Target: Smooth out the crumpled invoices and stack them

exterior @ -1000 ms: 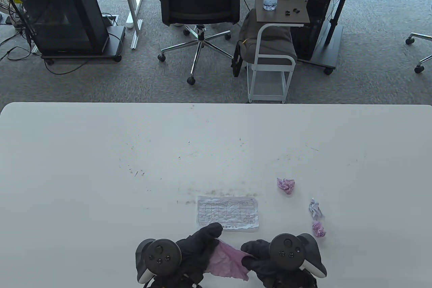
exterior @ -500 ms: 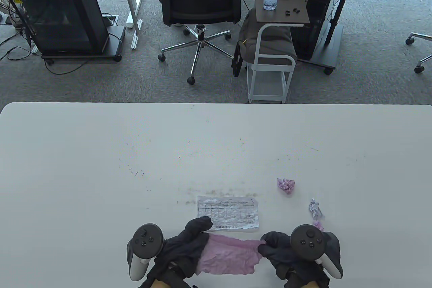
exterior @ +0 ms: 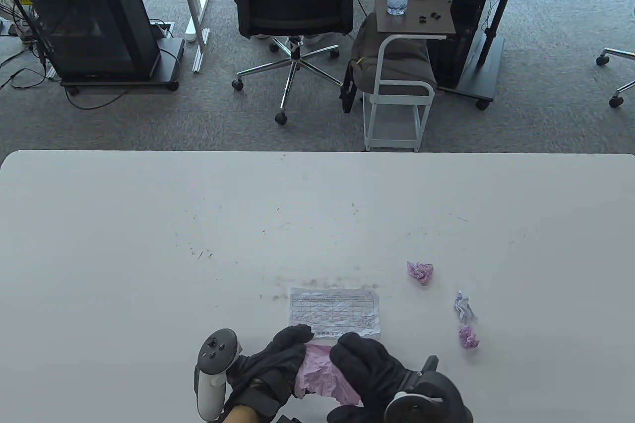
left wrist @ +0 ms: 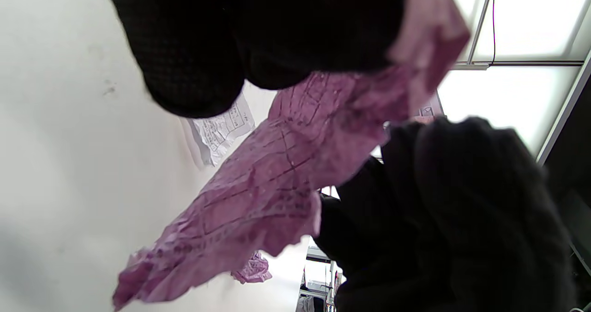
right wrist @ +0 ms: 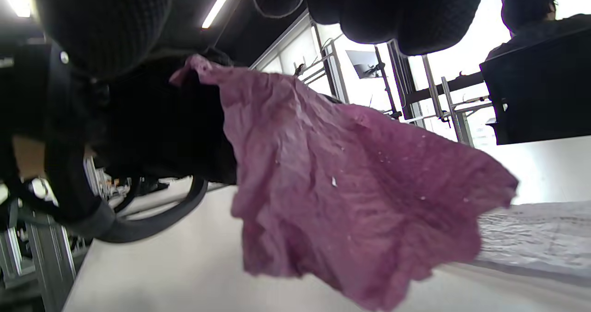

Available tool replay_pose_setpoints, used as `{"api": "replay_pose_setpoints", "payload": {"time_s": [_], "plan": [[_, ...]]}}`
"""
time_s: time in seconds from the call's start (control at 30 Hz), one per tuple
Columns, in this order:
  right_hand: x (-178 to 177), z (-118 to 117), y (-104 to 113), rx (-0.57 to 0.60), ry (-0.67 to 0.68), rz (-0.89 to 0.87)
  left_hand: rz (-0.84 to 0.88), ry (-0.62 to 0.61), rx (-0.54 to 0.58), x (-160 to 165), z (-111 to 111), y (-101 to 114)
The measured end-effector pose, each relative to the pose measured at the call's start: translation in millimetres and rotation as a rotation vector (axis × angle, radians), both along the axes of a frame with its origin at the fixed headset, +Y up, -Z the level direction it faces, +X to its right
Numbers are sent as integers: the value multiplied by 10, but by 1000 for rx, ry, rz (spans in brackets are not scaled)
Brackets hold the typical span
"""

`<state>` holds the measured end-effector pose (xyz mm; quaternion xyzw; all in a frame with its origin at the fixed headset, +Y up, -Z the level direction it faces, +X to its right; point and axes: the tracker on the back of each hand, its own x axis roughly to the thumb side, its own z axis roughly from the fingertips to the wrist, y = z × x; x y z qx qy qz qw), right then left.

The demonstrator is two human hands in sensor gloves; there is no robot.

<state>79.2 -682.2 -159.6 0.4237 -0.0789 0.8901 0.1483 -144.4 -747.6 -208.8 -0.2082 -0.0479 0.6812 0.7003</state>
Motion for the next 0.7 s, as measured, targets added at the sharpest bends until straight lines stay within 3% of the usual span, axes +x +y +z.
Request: {"api": "replay_pose_setpoints", "payload": {"time_s": [0.1,0.2,0.33,0.53,0.7], "plan": [[-170,73,-38,137,-7,151,25,-16,-29,38,15,-11],[-196,93,-71,203,-46,132,25,-55,-51,81,28,-28],[-86,23,-55,150,-89,-6,-53,-75,-21,91,24,-15],[230,-221,-151,-229,-159,-211,-199,-129,45,95,-9,0],[501,-378,-289,-535,-228,-419,-485,-107,276,71,-18,176]]}}
